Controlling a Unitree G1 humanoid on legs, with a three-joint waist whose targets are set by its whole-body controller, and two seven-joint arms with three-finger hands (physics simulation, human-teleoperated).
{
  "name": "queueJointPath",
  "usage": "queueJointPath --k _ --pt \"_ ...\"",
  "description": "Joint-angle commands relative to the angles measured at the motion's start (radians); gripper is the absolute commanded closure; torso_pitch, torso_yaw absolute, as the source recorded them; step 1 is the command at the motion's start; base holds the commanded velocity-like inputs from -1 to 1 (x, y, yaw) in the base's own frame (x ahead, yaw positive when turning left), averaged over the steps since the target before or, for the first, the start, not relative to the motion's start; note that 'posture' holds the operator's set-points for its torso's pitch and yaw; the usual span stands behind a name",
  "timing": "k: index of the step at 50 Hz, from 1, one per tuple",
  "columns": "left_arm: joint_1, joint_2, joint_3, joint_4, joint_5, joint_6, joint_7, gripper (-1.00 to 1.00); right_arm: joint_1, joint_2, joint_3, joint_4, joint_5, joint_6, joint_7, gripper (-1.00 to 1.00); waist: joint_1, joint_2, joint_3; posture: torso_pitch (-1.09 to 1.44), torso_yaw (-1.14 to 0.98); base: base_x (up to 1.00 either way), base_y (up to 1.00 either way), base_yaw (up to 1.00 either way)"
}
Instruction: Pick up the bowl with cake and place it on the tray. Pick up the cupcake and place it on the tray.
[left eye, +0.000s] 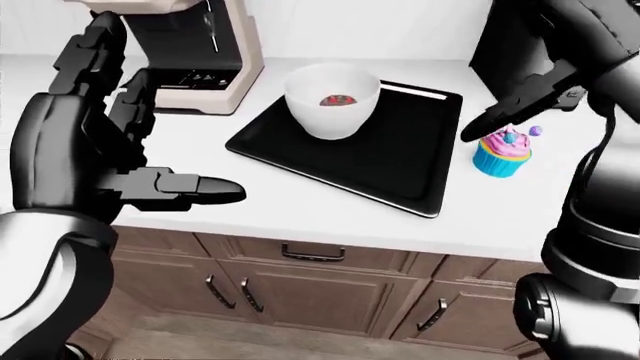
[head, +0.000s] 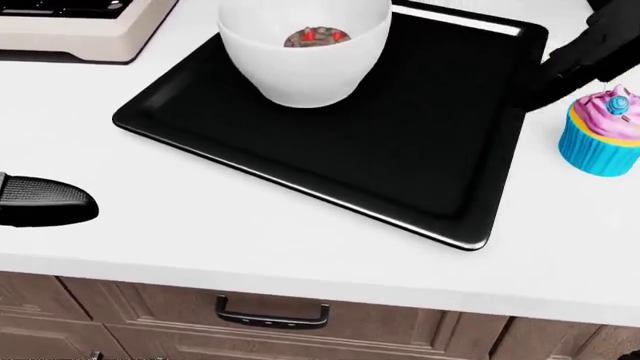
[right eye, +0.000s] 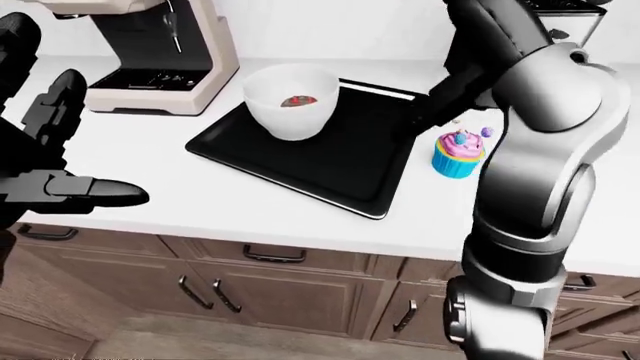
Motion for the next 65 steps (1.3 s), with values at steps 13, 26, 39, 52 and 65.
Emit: queueJointPath --k 13,26,39,52,65 --pt "-0.004 -0.003 0.023 -0.024 0.032 -0.023 -0.021 -1.00 0.054 -0.160 -0.045 0.064 0.111 -0.011 -0.046 -1.00 0.000 -0.005 -0.024 0.00 0.00 0.00 0.00 0.00" --pt "-0.015 -0.009 0.018 -0.017 0.052 -0.019 -0.034 -1.00 0.091 -0.209 -0.061 0.132 0.070 -0.064 -0.021 -1.00 0.003 -0.008 -0.026 0.00 0.00 0.00 0.00 0.00" --pt "-0.018 -0.006 0.026 -0.020 0.041 -0.012 -0.028 -1.00 0.114 -0.173 -0.038 0.238 0.006 -0.144 -0.055 -1.00 0.002 -0.009 -0.029 0.00 0.00 0.00 0.00 0.00" --pt "-0.013 -0.007 0.024 -0.023 0.036 -0.013 -0.023 -1.00 0.165 -0.149 -0.034 0.365 -0.074 -0.225 -0.125 -1.00 0.004 -0.007 -0.033 0.00 0.00 0.00 0.00 0.00" --pt "-0.009 -0.011 0.025 -0.026 0.045 -0.014 -0.030 -1.00 0.155 -0.150 -0.029 0.582 -0.094 -0.292 -0.240 -1.00 0.005 -0.008 -0.038 0.00 0.00 0.00 0.00 0.00"
